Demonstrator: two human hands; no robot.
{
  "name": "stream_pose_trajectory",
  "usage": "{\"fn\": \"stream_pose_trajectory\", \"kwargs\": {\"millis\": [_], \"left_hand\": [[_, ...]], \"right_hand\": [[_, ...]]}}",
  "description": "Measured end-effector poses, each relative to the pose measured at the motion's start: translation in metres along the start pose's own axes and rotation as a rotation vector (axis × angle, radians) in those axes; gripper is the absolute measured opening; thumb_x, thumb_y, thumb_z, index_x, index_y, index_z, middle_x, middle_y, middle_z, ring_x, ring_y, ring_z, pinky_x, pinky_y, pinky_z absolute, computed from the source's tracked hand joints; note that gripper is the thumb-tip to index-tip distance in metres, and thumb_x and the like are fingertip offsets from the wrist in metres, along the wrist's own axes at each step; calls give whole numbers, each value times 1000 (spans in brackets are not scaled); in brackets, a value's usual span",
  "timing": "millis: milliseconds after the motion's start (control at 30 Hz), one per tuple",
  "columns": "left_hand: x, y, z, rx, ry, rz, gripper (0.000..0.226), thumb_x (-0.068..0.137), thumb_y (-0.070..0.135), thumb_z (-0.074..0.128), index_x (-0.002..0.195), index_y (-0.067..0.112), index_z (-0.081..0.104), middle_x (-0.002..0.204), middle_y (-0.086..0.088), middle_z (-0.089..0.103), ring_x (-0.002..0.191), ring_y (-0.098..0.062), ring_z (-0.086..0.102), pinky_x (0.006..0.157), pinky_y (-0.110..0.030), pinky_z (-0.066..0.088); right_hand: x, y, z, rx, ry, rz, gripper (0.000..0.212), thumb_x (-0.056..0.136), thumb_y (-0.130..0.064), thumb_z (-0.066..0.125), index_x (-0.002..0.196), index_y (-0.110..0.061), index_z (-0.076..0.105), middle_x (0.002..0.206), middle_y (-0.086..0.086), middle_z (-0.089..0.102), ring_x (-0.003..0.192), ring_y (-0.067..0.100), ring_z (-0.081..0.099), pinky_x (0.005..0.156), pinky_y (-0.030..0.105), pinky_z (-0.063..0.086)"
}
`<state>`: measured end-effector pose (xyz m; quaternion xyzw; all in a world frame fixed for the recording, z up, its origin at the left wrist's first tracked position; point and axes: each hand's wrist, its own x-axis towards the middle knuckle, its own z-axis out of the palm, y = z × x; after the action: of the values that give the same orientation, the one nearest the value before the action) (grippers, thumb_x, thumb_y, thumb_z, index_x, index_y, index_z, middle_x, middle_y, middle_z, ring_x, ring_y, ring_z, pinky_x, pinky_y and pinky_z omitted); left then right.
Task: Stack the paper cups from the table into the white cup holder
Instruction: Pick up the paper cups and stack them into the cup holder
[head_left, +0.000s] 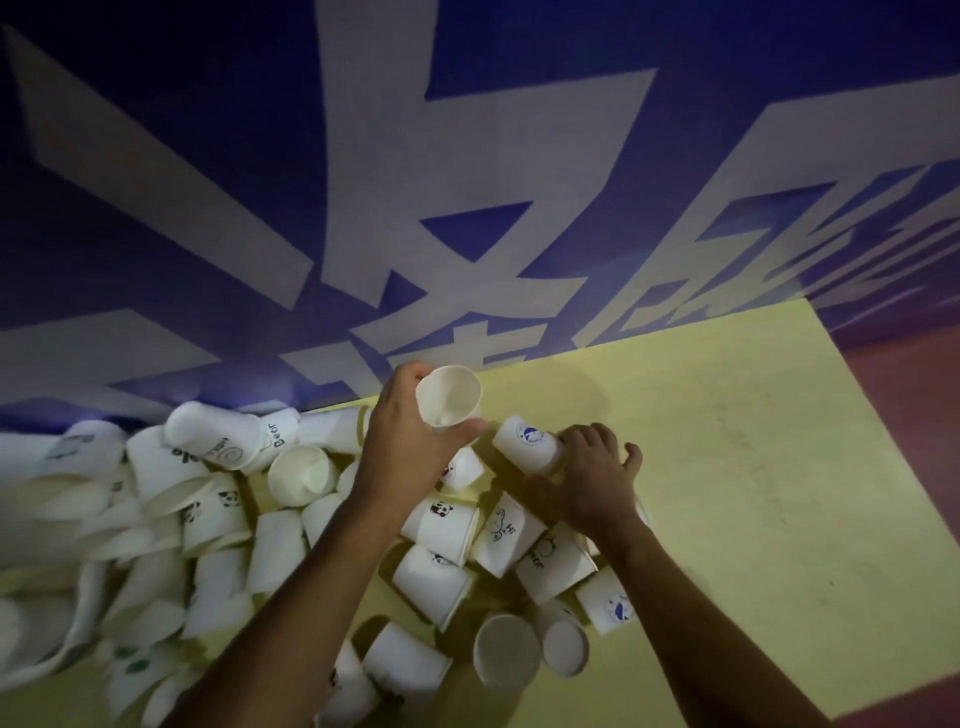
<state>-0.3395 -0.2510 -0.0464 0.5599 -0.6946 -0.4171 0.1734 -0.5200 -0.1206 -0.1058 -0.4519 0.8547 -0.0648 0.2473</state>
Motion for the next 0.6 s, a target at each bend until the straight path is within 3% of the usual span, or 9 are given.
{"fn": "stream_pose_trajectory", "kwargs": {"millis": [100, 200, 333, 433, 500, 600], "left_hand": [[-15, -5, -21, -30, 16, 20, 72, 73, 45, 89, 131, 31, 49, 125, 10, 58, 109, -14, 56, 80, -27, 47], [-34, -19, -48, -81, 44, 68, 64, 75, 43, 88, 129, 32, 55, 120, 14, 62, 106, -11, 59, 78, -20, 47], [-60, -42, -89, -174, 71, 99, 61, 77, 55, 75, 131, 33, 57, 127, 12, 62, 113, -10, 58, 90, -24, 50], [-84, -64, -126, -234, 104, 137, 46, 94, 59, 58, 133, 36, 53, 132, 11, 60, 120, -11, 57, 100, -36, 51], [-102, -82, -156, -306, 119, 160, 49, 95, 59, 55, 136, 33, 52, 134, 10, 59, 122, -11, 58, 101, -40, 52], [-127, -109, -202, -371, 129, 202, 60, 86, 56, 62, 138, 30, 49, 130, 16, 59, 118, -8, 60, 94, -29, 54]], "right_hand": [[-11, -5, -3, 300, 118, -33, 73, 73, -59, 69, 127, -12, 55, 118, 5, 64, 108, 29, 63, 93, 49, 49], [-29, -27, -19, 547, 148, -46, 78, 75, -39, 89, 138, -19, 48, 128, 2, 60, 101, 20, 66, 79, 41, 60], [-63, -65, -25, 563, 240, -121, 84, 70, -52, 89, 139, -29, 48, 130, -14, 57, 104, 11, 61, 82, 29, 55], [-92, -103, -22, 553, 272, -179, 80, 70, -56, 88, 137, -30, 52, 128, -17, 58, 108, 3, 57, 85, 18, 48], [-111, -135, -16, 528, 287, -229, 78, 70, -59, 86, 135, -28, 55, 125, -18, 58, 107, -3, 55, 83, 8, 42], [-139, -185, -1, 525, 277, -276, 75, 69, -63, 83, 133, -33, 55, 120, -21, 56, 106, -4, 54, 81, 5, 40]]}}
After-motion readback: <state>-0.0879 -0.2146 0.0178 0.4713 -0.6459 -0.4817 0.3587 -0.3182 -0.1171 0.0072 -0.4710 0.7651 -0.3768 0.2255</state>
